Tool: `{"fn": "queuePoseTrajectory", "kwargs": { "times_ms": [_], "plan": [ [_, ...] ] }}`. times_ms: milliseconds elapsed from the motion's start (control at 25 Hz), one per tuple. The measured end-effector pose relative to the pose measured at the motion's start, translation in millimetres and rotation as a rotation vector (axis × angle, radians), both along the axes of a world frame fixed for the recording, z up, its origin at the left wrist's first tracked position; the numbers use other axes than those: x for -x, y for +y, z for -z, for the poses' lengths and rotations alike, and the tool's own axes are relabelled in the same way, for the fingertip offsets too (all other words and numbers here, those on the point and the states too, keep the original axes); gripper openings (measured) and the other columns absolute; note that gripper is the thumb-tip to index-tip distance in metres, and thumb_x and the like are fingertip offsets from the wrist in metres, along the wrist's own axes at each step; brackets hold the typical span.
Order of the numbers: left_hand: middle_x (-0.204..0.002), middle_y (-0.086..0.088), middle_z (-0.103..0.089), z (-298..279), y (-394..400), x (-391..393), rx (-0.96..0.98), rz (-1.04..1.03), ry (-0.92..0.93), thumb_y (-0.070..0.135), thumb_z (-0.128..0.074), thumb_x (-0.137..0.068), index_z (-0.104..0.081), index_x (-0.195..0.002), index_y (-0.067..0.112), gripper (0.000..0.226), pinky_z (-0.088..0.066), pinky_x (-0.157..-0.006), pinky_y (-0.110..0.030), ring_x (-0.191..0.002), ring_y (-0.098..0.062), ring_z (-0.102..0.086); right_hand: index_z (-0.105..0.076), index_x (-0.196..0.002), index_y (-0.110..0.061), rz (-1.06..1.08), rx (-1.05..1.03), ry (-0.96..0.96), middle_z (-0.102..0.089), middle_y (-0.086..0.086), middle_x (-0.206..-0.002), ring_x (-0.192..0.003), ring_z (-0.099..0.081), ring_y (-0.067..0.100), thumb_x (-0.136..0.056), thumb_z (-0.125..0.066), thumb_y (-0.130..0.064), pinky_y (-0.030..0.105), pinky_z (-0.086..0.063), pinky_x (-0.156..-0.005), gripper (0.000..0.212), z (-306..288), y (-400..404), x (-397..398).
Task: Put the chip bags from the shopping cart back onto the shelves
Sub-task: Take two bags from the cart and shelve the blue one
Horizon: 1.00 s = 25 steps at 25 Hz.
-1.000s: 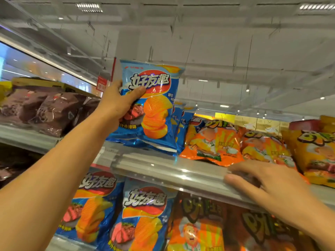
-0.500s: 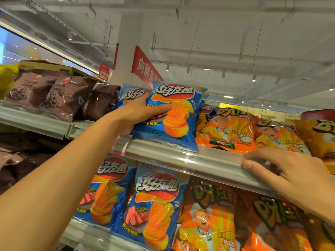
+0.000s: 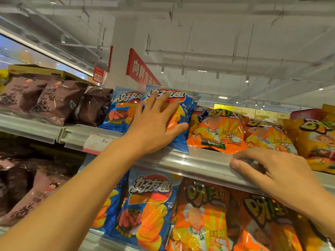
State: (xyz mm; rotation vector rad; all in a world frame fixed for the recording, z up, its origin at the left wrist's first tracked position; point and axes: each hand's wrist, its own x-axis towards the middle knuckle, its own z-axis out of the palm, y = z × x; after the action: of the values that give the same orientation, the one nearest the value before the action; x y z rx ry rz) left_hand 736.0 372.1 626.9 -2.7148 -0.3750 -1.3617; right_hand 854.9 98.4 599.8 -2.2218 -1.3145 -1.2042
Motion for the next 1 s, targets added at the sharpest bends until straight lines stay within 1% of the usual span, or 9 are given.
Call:
{"fn": "queuePoseTrajectory", "kwargs": {
  "times_ms": [120,200,280,400,520,600,720,880,1000],
  "plan": [
    [-0.17,0.008,-0.002,10.1,7.6,-3.5,0.047,-0.075,0.139,0.067,-0.026,-0.098,-0.008,-0.16,0.038,0.071,0.003,-0.125,-0.049,-0.156,-0.018,0.007,-0.068,-0.099,-0.05,0.009,0.018,0.005,-0.069,-0.03,-0.09,-0.077,-0.062,-0.001,-0.089,-0.018,-0.082,0.023,-0.044,-0.053,0.06,3.6,-1.0,-2.2],
    [-0.17,0.006,-0.003,11.0,4.8,-1.6,0.045,-0.057,0.103,0.069,-0.025,-0.098,-0.01,-0.16,0.037,0.072,0.003,-0.124,-0.051,-0.156,-0.019,0.007,-0.069,-0.101,-0.046,0.01,0.036,0.003,-0.07,-0.026,-0.094,-0.079,-0.063,0.003,-0.088,-0.016,-0.083,0.024,-0.045,-0.055,0.066,2.7,-1.0,-4.4],
    [-0.17,0.004,-0.006,15.6,-8.6,-0.4,0.045,-0.03,0.006,0.075,-0.023,-0.093,-0.015,-0.16,0.035,0.078,0.002,-0.124,-0.056,-0.156,-0.021,0.007,-0.066,-0.114,-0.044,0.001,0.064,0.022,-0.072,-0.022,-0.106,-0.089,-0.066,0.007,-0.086,-0.016,-0.083,0.027,-0.048,-0.061,0.07,1.0,-1.9,-7.8],
    [-0.168,-0.001,-0.016,27.4,-52.4,-2.5,-0.029,0.097,-0.085,0.076,-0.023,-0.088,-0.022,-0.16,0.031,0.085,-0.004,-0.123,-0.06,-0.157,-0.023,0.002,-0.054,-0.139,-0.038,-0.101,0.051,0.066,-0.064,-0.016,-0.133,-0.12,-0.061,0.011,-0.092,-0.035,-0.076,0.037,-0.053,-0.084,0.063,0.4,-9.5,-9.1],
    [-0.164,-0.007,-0.028,32.0,-118.1,-18.5,-0.094,0.275,-0.097,0.068,-0.033,-0.09,-0.033,-0.157,0.025,0.08,-0.017,-0.12,-0.061,-0.156,-0.029,-0.01,-0.055,-0.142,-0.025,-0.21,-0.028,0.037,-0.06,-0.004,-0.138,-0.131,-0.052,0.016,-0.097,-0.053,-0.058,0.038,-0.044,-0.107,0.056,5.2,-46.7,-11.0],
    [-0.161,-0.011,-0.033,34.0,-174.7,-38.7,-0.122,0.416,-0.104,0.06,-0.04,-0.093,-0.037,-0.155,0.02,0.074,-0.023,-0.119,-0.058,-0.154,-0.031,-0.017,-0.056,-0.142,-0.019,-0.188,-0.085,-0.011,-0.057,0.0,-0.141,-0.136,-0.048,0.019,-0.095,-0.058,-0.052,0.034,-0.035,-0.115,0.057,14.8,-97.4,-14.6],
    [-0.156,-0.015,-0.038,48.6,-277.5,-79.4,-0.156,0.676,-0.096,0.047,-0.049,-0.097,-0.041,-0.152,0.011,0.066,-0.026,-0.121,-0.05,-0.152,-0.032,-0.024,-0.053,-0.144,-0.017,-0.094,-0.166,0.007,-0.052,0.003,-0.146,-0.144,-0.04,0.022,-0.094,-0.06,-0.05,0.039,-0.032,-0.12,0.059,46.7,-203.4,-22.0],
    [-0.155,-0.013,-0.041,110.1,-462.5,-145.6,-0.138,1.024,0.041,0.035,-0.051,-0.097,-0.042,-0.151,0.01,0.06,-0.023,-0.124,-0.035,-0.15,-0.027,-0.029,-0.053,-0.143,-0.016,0.179,-0.229,0.187,-0.051,0.005,-0.146,-0.144,-0.039,0.022,-0.096,-0.059,-0.047,0.041,-0.033,-0.119,0.057,121.3,-392.5,-29.5],
    [-0.151,-0.015,-0.047,193.2,-593.0,-180.2,-0.045,1.218,0.218,0.021,-0.058,-0.091,-0.046,-0.149,0.011,0.06,-0.034,-0.119,-0.045,-0.144,-0.031,-0.039,-0.055,-0.141,-0.013,0.405,-0.311,0.44,-0.053,0.005,-0.14,-0.135,-0.045,0.022,-0.094,-0.066,-0.038,0.032,-0.034,-0.115,0.054,193.1,-531.9,-23.5]
  ]
}}
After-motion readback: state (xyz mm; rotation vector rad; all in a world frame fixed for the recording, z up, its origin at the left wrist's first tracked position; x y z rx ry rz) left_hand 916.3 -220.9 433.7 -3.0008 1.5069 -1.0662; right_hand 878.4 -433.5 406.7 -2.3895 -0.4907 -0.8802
